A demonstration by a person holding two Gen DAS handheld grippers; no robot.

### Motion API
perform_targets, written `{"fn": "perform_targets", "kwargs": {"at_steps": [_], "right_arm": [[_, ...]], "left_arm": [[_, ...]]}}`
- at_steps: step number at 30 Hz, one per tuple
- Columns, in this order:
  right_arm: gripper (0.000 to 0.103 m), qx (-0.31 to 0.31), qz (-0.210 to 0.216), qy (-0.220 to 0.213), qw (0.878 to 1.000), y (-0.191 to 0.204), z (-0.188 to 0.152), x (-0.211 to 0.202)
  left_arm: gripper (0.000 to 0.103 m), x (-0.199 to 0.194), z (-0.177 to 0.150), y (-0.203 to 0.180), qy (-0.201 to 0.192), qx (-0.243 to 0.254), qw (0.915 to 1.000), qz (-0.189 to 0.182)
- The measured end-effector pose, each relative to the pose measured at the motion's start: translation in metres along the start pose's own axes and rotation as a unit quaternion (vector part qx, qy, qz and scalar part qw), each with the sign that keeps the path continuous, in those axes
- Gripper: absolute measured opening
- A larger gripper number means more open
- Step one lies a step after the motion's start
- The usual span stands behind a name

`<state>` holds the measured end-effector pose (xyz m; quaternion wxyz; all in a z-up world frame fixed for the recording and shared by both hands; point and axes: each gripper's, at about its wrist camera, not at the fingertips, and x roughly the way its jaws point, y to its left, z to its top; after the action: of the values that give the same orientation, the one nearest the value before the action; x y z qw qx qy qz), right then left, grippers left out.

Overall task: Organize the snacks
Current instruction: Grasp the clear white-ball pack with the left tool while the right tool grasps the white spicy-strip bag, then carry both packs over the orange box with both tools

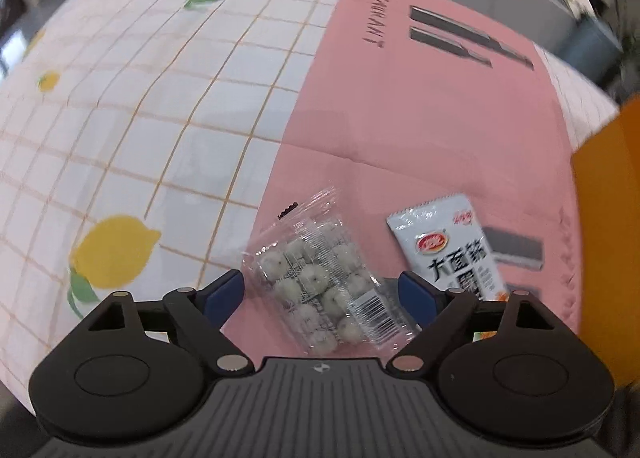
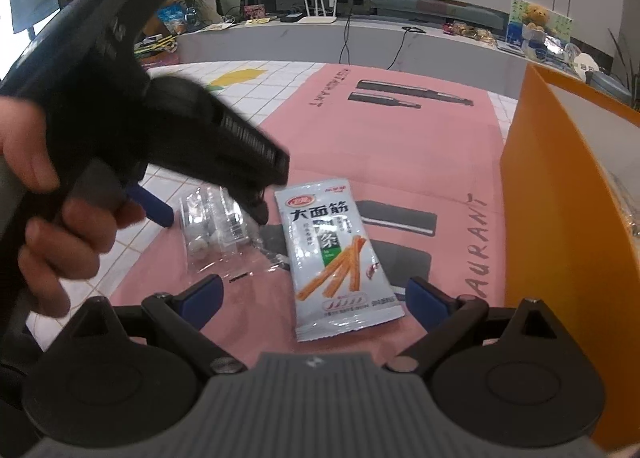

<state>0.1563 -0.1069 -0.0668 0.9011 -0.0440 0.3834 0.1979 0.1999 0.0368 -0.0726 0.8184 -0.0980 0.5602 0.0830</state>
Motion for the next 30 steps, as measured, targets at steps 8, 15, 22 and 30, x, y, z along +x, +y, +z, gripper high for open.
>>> {"fn": "perform_targets", "kwargs": {"at_steps": [8,15,22,30], "right_arm": [[0.092,-0.014,-0.006,-0.017,1.000,-0.001,-0.002,0.007],[0.088,-0.027,0.009,-0.030,0.999,0.003,-0.006,0.022],[0.078,-0.017,0.012,-0.032,0.999,-0.004,-0.005,0.035],[0.052,-0.055,-0.002,-0.045,0.997,0.000,-0.007,0.035]], "left_arm": [[0.086,-0.003,-0.007,0.004,-0.025,0.023,0.9994,0.003],[0.082,-0.007,-0.009,0.010,-0.026,0.052,0.9983,-0.012],[0.077,-0.016,-0.013,0.024,-0.032,0.057,0.9965,-0.052],[0.075,-0.032,-0.017,0.033,-0.057,0.062,0.9936,-0.075]]}}
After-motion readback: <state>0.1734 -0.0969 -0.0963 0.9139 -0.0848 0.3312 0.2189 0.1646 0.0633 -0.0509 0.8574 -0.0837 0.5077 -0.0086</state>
